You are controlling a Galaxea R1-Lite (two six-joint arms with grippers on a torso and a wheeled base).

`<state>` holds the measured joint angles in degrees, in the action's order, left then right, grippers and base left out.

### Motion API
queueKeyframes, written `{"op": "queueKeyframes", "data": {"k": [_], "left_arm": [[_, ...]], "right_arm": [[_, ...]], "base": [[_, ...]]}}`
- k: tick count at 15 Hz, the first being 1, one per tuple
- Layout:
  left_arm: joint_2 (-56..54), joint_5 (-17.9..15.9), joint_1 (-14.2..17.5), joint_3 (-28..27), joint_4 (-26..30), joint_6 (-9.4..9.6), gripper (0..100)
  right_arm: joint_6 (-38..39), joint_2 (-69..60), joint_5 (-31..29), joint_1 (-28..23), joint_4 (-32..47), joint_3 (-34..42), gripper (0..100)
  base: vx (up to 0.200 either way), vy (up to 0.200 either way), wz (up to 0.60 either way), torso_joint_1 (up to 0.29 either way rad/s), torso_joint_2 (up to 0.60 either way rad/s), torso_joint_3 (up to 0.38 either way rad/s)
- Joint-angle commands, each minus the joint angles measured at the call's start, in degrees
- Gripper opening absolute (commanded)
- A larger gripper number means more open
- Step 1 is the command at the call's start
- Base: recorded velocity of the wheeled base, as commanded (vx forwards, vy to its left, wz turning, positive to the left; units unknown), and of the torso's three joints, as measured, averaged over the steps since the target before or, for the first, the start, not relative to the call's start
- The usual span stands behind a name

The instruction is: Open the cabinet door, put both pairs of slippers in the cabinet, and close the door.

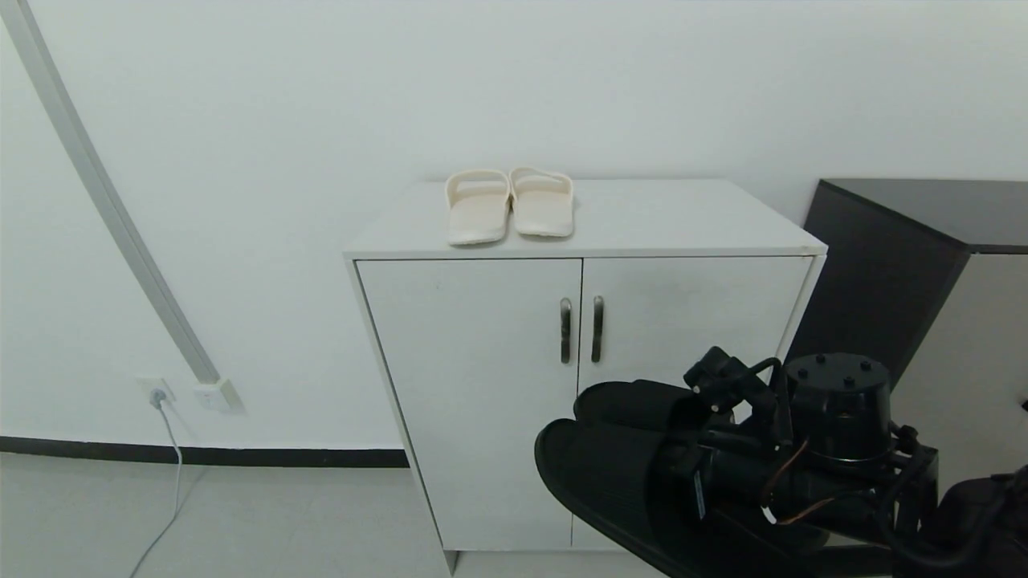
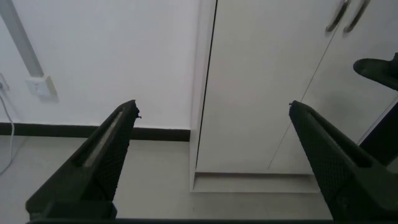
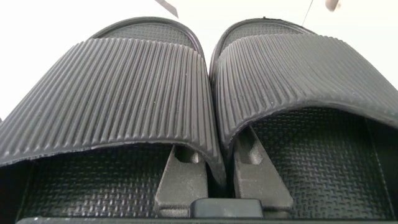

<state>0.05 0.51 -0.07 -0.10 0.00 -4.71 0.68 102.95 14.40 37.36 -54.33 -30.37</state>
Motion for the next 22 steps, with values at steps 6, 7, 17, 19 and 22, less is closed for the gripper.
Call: {"op": "queueKeyframes", "data": {"k": [6,7,17,19,22], "left_arm": [[0.0,-0.1,0.0,0.0,0.0,0.05,100],[0.0,-0.2,0.0,0.0,0.0,0.40,100],[3.0,-0.2,-0.4,-0.1,0.1,0.40,100],[4.5,-0.4,-1.9,-0.4,-0.2,0.93,100],[13.7,-3.1,-5.6,-13.3,1.2,-1.97,100]], "right_arm": [[-2.5,2.6,0.2,0.1,-5.9,4.7,0],[-2.5,3.0,0.2,0.2,-6.8,4.9,0],[-2.5,3.5,0.2,0.6,-14.3,8.9,0],[-2.5,3.7,0.2,1.0,-16.6,10.0,0],[-2.4,3.7,0.2,1.0,-16.9,9.8,0]], "base": [[0.000,0.000,0.00,-0.134,0.47,0.329],[0.000,0.000,0.00,-0.090,0.47,0.364],[0.000,0.000,0.00,-0.032,0.28,0.246],[0.000,0.000,0.00,-0.004,0.04,0.033],[0.000,0.000,0.00,0.000,0.00,0.000]]}}
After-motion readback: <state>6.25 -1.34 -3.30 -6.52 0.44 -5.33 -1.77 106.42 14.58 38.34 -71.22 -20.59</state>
